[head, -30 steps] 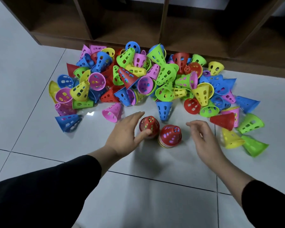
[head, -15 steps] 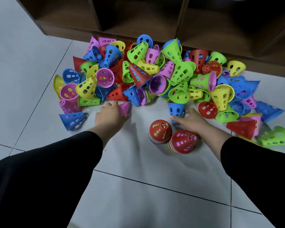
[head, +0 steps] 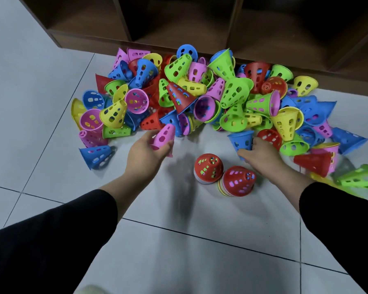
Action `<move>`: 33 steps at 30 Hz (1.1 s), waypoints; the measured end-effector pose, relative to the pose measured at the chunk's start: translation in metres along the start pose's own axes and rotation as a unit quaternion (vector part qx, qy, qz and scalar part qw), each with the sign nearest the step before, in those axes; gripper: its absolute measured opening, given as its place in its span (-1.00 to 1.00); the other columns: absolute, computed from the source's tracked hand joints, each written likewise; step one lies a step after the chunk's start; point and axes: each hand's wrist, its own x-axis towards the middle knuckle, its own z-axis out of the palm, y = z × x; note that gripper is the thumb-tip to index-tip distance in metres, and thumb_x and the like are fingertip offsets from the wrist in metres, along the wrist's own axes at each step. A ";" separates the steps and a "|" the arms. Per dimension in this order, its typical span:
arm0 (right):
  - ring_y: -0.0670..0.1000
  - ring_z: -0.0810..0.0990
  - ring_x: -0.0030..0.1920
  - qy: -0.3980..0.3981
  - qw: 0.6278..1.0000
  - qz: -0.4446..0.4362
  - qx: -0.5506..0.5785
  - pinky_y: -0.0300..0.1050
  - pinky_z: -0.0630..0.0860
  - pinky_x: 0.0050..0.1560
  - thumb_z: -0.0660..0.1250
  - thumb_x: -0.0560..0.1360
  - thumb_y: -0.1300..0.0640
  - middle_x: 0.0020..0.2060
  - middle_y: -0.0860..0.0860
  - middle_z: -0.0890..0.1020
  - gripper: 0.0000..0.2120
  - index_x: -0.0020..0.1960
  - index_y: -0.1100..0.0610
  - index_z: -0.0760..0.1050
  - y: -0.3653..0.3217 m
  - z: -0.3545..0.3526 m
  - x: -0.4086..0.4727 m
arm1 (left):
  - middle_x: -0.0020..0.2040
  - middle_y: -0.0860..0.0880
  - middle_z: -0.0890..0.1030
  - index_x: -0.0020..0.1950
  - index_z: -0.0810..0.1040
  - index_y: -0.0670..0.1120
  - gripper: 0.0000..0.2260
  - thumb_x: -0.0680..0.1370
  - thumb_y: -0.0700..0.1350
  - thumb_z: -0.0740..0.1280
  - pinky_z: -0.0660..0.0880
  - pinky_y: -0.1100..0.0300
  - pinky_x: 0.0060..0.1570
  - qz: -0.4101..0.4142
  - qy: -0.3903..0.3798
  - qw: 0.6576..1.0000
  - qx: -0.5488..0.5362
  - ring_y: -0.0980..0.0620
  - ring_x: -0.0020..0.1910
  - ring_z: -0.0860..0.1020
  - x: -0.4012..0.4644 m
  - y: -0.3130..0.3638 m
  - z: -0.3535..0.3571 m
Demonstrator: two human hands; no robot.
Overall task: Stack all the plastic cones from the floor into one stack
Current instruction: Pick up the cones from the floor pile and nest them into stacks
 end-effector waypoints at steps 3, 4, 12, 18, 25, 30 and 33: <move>0.11 0.54 -0.30 0.026 0.999 -0.027 -0.007 -0.02 0.42 -0.30 0.39 0.44 0.04 -0.34 0.06 0.59 -0.85 -0.16 0.11 0.48 0.009 -0.023 -0.024 | 0.04 0.06 0.63 0.36 0.46 0.08 -0.52 0.49 0.14 0.46 0.60 0.19 -0.13 -0.041 -0.051 0.979 -0.194 0.07 -0.10 0.62 -0.010 0.027 -0.008; 0.14 0.58 -0.24 0.044 0.998 -0.038 -0.002 0.03 0.49 -0.23 0.38 0.46 0.02 -0.28 0.09 0.63 -0.83 -0.08 0.11 0.52 0.011 -0.032 -0.031 | 0.09 0.04 0.63 0.36 0.46 0.07 -0.51 0.48 0.11 0.48 0.63 0.13 -0.02 -0.043 -0.063 0.964 -0.255 0.03 -0.03 0.64 -0.012 0.035 -0.011; -0.03 0.56 -0.31 0.082 0.977 -0.194 0.010 0.00 0.52 -0.25 0.36 0.37 -0.16 -0.22 -0.13 0.61 -0.59 0.20 -0.24 0.41 -0.023 -0.108 -0.101 | 0.11 0.04 0.64 0.34 0.52 0.00 -0.54 0.44 0.00 0.41 0.55 0.32 -0.05 0.034 -0.064 0.930 -0.360 0.20 0.02 0.62 -0.045 0.087 0.007; -0.20 0.49 -0.14 0.022 0.960 -0.245 -0.135 -0.35 0.40 -0.15 0.30 0.38 -0.23 -0.11 -0.30 0.53 -0.64 0.12 -0.14 0.46 -0.044 -0.107 -0.138 | 0.15 0.01 0.56 0.28 0.45 -0.06 -0.61 0.50 -0.14 0.47 0.49 0.40 -0.05 0.106 -0.118 0.952 -0.263 0.27 0.00 0.58 -0.078 0.079 0.039; 0.02 0.55 0.16 -0.006 0.983 -0.164 -0.082 -0.02 0.49 0.18 0.44 0.48 -0.09 0.21 -0.03 0.46 -0.49 0.37 -0.01 0.41 -0.015 -0.029 -0.139 | 0.17 0.06 0.45 0.30 0.41 0.05 -0.52 0.44 -0.02 0.49 0.46 0.22 0.10 0.165 -0.102 0.980 -0.042 0.12 0.09 0.49 -0.075 0.059 0.058; 0.04 0.58 0.07 0.037 0.994 -0.105 -0.019 -0.08 0.50 0.05 0.44 0.49 -0.06 0.11 -0.02 0.54 -0.58 0.29 -0.01 0.44 -0.006 -0.003 -0.131 | 0.13 0.06 0.51 0.27 0.44 0.10 -0.58 0.46 0.10 0.44 0.47 0.11 0.00 0.147 -0.147 0.977 0.038 0.00 0.06 0.52 -0.064 0.049 0.057; 0.01 0.59 0.09 0.027 0.994 -0.108 -0.010 -0.01 0.55 0.10 0.44 0.48 -0.06 0.14 -0.05 0.54 -0.56 0.30 -0.03 0.43 -0.002 0.000 -0.128 | 0.13 0.14 0.51 0.30 0.42 0.17 -0.56 0.45 0.12 0.44 0.41 0.24 -0.04 0.135 -0.172 0.976 0.024 0.07 0.08 0.52 -0.063 0.039 0.057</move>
